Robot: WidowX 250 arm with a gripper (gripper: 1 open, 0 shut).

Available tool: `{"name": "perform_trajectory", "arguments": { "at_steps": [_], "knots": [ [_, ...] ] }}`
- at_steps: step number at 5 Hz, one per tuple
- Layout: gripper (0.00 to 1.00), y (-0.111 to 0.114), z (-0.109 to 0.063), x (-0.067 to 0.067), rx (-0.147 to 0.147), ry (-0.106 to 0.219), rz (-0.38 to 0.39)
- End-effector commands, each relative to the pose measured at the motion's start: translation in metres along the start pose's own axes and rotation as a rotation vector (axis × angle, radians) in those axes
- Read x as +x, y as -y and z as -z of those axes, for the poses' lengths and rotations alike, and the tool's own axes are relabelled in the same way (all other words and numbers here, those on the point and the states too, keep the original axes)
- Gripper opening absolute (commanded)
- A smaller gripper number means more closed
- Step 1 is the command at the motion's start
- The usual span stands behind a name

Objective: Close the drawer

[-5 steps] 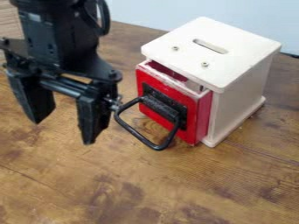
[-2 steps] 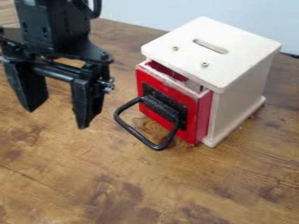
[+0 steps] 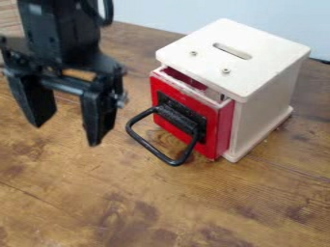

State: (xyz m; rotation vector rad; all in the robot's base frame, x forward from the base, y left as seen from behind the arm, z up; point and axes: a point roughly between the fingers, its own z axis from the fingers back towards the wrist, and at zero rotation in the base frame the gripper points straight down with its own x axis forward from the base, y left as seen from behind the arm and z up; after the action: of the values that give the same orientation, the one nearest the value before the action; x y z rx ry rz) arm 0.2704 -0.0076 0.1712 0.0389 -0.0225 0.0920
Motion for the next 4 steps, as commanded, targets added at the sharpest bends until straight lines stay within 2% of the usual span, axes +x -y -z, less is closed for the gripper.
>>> {"name": "perform_trajectory", "arguments": {
  "at_steps": [1, 2, 3, 4],
  "knots": [
    [1.00, -0.009, 0.005, 0.005, -0.001, 0.056, 0.043],
    [1.00, -0.027, 0.012, 0.001, -0.001, 0.068, -0.013],
    [1.00, -0.046, 0.014, -0.004, 0.006, 0.063, -0.099],
    [1.00, -0.037, -0.004, -0.006, 0.035, 0.081, -0.018]
  ]
}}
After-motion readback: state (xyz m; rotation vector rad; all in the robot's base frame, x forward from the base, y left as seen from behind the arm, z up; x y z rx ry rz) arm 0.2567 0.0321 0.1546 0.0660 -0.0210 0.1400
